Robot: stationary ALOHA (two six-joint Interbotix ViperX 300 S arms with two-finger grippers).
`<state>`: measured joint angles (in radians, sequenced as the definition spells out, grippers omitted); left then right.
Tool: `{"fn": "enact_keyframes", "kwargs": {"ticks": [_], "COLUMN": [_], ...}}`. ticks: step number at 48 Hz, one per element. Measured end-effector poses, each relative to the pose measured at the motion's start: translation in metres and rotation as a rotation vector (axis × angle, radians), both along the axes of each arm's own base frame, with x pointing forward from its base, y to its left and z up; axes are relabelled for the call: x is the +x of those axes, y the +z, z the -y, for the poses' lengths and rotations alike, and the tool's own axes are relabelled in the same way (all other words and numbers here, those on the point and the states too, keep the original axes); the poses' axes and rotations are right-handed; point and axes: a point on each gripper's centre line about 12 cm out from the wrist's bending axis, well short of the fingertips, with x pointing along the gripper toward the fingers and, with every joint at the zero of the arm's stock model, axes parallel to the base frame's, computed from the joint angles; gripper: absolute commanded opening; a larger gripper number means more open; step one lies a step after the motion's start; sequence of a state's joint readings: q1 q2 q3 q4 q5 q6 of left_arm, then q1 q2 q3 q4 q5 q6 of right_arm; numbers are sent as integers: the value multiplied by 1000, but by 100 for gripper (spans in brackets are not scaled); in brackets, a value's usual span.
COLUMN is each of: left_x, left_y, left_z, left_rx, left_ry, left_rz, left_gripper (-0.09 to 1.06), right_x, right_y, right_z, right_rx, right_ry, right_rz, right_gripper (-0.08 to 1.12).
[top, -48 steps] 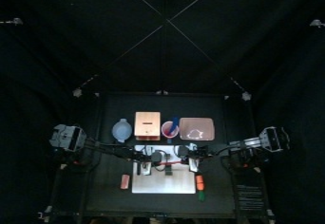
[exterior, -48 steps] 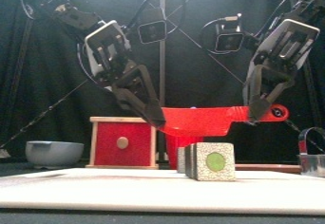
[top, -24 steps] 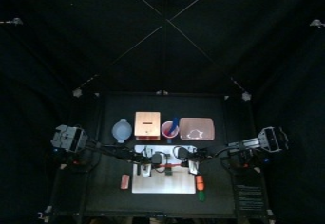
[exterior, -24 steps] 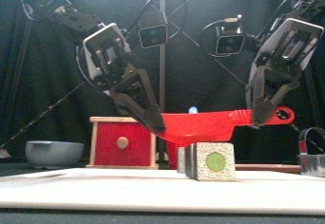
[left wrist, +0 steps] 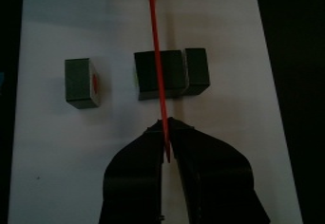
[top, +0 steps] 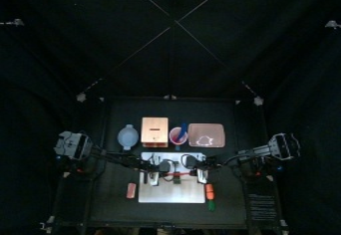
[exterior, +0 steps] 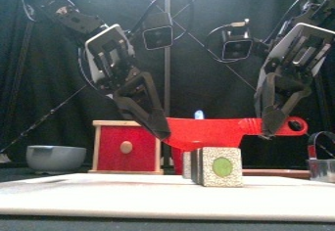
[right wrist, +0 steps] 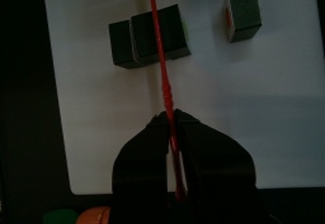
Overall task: Place sushi on board then cut the sushi with the knife then place the pieces on the plate
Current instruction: Cut the sushi into 4 pieces
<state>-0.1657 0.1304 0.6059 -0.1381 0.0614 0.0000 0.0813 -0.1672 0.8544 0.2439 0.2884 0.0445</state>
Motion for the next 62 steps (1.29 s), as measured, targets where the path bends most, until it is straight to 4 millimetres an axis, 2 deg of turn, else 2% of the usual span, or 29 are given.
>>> {"fn": "enact_keyframes", "kwargs": {"ticks": [39, 51, 62], "left_x": [0, 0, -1], "left_y": [-28, -28, -27], "left_z": [-1, 0, 9], "left_rx": [10, -4, -25], "left_ry": [4, 15, 15], "left_rz": [-67, -78, -79], "left_gripper": [52, 52, 52], "right_x": [4, 4, 4], "right_y": [-27, -27, -25], "right_z": [-1, -12, -22], "right_rx": [-2, 23, 46], "right_ry": [-3, 3, 12], "right_rz": [-82, -84, -84], "right_gripper": [37, 37, 37]}}
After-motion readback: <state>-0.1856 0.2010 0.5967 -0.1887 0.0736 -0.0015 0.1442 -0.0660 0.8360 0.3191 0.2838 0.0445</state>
